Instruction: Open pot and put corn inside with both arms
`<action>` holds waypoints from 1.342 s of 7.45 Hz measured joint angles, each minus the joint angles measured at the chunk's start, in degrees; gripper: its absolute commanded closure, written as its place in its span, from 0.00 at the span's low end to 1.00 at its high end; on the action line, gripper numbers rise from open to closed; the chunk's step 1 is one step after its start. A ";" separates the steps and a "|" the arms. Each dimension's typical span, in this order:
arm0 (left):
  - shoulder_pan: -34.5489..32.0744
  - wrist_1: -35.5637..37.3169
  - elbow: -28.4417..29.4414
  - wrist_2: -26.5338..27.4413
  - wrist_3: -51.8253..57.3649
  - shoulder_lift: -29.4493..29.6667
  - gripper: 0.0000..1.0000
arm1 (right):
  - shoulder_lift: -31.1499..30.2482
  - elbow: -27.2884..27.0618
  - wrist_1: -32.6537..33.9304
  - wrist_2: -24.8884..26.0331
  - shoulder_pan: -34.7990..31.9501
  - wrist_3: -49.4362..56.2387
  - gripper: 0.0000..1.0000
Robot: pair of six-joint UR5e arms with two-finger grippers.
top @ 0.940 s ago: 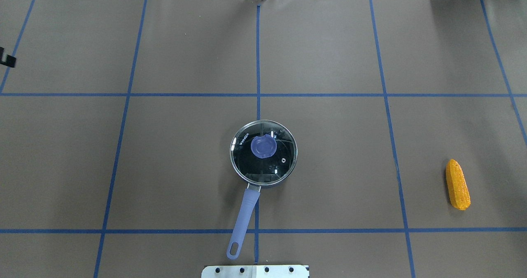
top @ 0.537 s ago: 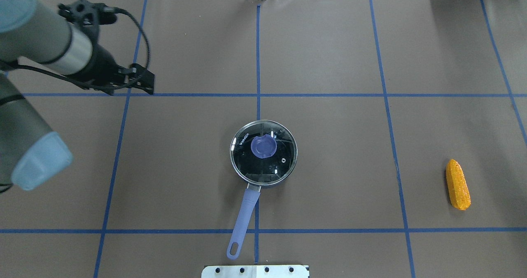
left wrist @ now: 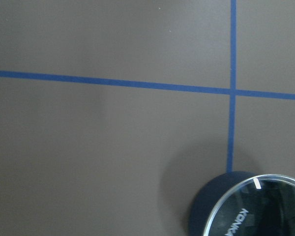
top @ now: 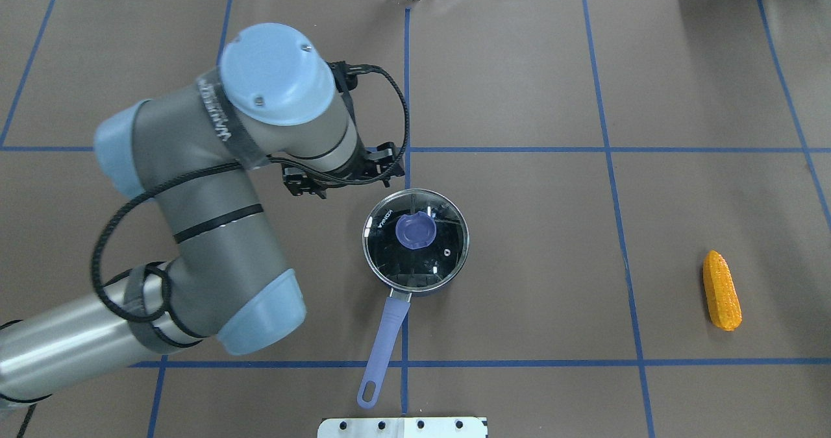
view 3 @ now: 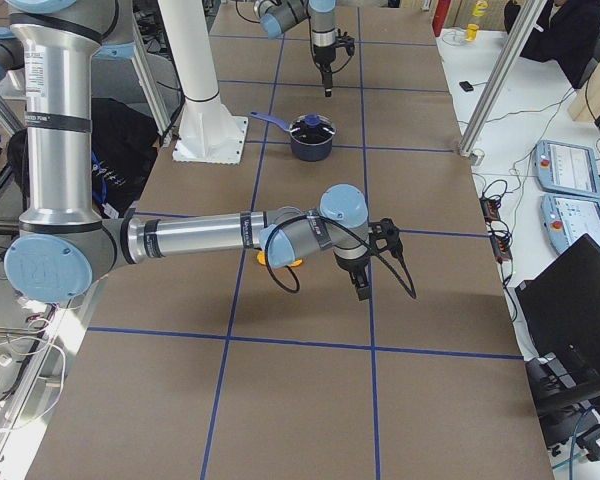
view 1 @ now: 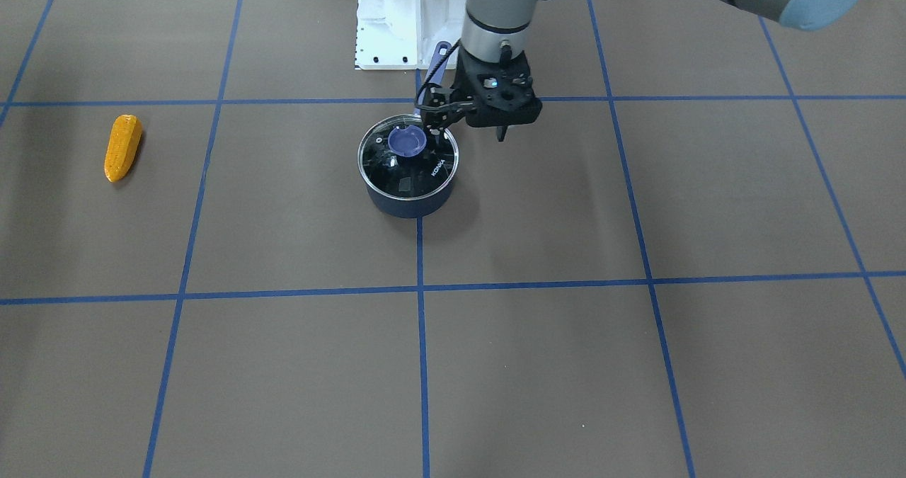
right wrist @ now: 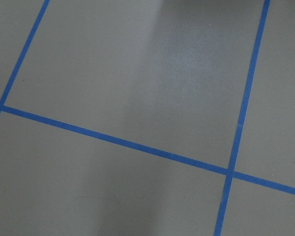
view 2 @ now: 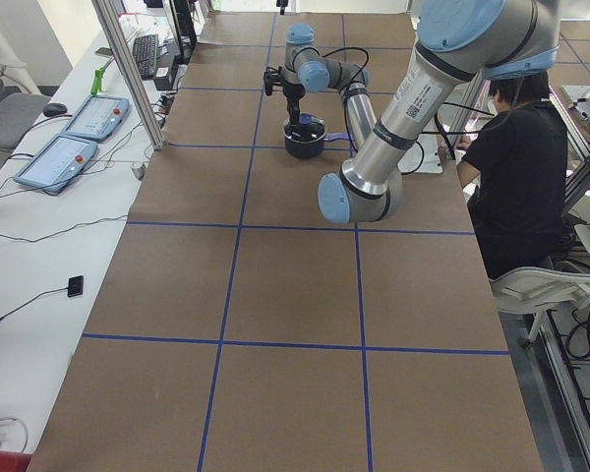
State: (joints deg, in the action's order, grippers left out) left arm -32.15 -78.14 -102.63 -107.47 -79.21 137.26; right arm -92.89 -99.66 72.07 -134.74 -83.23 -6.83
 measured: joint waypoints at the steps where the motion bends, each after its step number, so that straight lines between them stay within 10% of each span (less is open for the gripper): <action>1: 1.63 -0.03 4.49 1.41 -2.99 3.89 0.02 | -0.02 0.04 0.00 0.00 0.00 0.03 0.00; 10: 7.84 -0.60 10.74 4.78 -5.52 6.67 0.12 | -0.09 0.42 0.00 0.16 0.00 0.07 0.00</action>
State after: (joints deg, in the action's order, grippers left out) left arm -24.31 -78.74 -91.90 -102.69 -84.74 143.94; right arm -92.99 -99.23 72.07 -134.58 -83.23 -6.76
